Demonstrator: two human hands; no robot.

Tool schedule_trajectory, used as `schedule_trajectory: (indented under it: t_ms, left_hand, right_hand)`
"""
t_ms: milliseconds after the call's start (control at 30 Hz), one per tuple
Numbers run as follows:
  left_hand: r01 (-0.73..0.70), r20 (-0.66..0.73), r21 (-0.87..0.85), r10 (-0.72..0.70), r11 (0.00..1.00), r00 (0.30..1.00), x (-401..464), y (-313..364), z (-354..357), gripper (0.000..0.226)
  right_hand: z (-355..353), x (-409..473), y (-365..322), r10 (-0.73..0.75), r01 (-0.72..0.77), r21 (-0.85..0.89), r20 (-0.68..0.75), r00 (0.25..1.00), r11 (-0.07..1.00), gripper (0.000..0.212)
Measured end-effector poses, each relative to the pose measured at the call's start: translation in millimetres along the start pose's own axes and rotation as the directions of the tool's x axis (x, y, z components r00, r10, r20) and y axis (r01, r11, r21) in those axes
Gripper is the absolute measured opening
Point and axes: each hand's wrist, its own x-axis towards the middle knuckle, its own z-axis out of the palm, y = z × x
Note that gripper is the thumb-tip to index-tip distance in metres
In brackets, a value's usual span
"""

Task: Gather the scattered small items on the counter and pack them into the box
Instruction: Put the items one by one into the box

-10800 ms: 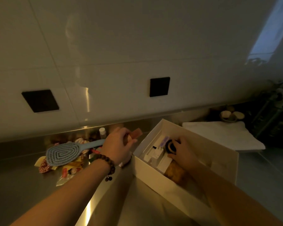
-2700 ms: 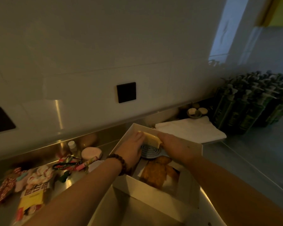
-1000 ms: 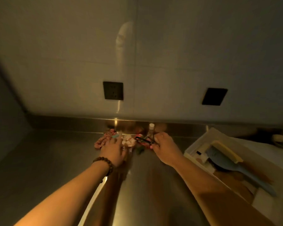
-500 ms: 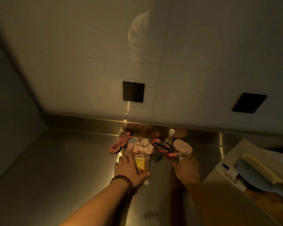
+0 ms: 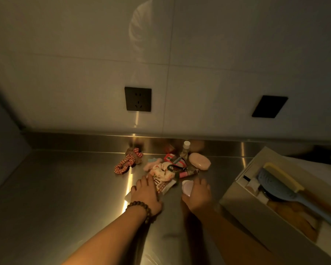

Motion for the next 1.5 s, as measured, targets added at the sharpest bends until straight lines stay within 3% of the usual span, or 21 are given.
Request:
schedule_trajectory:
  t_ms: [267, 533, 733, 1000, 1167, 1300, 1367, 1500]
  left_hand:
    - [0.019, -0.024, -0.008, -0.019, 1.000, 1.000, -28, 3, -2, 0.095]
    - [0.027, -0.142, -0.111, -0.043, 0.993, 0.989, -38, 12, -24, 0.074]
    - [-0.054, -0.274, -0.165, 0.007, 0.985, 0.962, -34, 27, -60, 0.080]
    - [-0.287, -0.324, -0.141, 0.230, 0.947, 0.918, -32, 112, -86, 0.080]
    - [-0.418, -0.307, -0.063, 0.381, 0.906, 0.872, -27, 168, -87, 0.081]
    - [-0.473, -0.298, -0.054, 0.438, 0.879, 0.848, -24, 205, -78, 0.082]
    - [-0.494, -0.288, -0.049, 0.461, 0.868, 0.839, -22, 218, -72, 0.081]
    - [-0.527, -0.271, -0.036, 0.499, 0.849, 0.823, -15, 238, -63, 0.082]
  right_hand:
    - [1, -37, 1, -0.119, 0.129, 0.141, -0.083, 0.989, 0.982, 0.076]
    - [-69, -49, 17, -0.162, 0.267, 0.258, -0.364, 0.917, 0.929, 0.069]
    - [-121, -57, 45, -0.104, 0.255, 0.291, -0.448, 0.888, 0.922, 0.062]
    - [-172, -71, 121, 0.002, 0.190, 0.347, -0.485, 0.874, 0.918, 0.060]
    - [-197, -76, 183, 0.075, 0.056, 0.280, -0.434, 0.898, 0.958, 0.068]
    - [-201, -82, 235, 0.103, -0.004, 0.247, -0.389, 0.915, 0.969, 0.057]
    - [-195, -81, 253, 0.108, -0.045, 0.197, -0.317, 0.942, 0.979, 0.050]
    - [-179, -81, 269, 0.085, -0.060, 0.266, -0.082, 0.993, 0.962, 0.039]
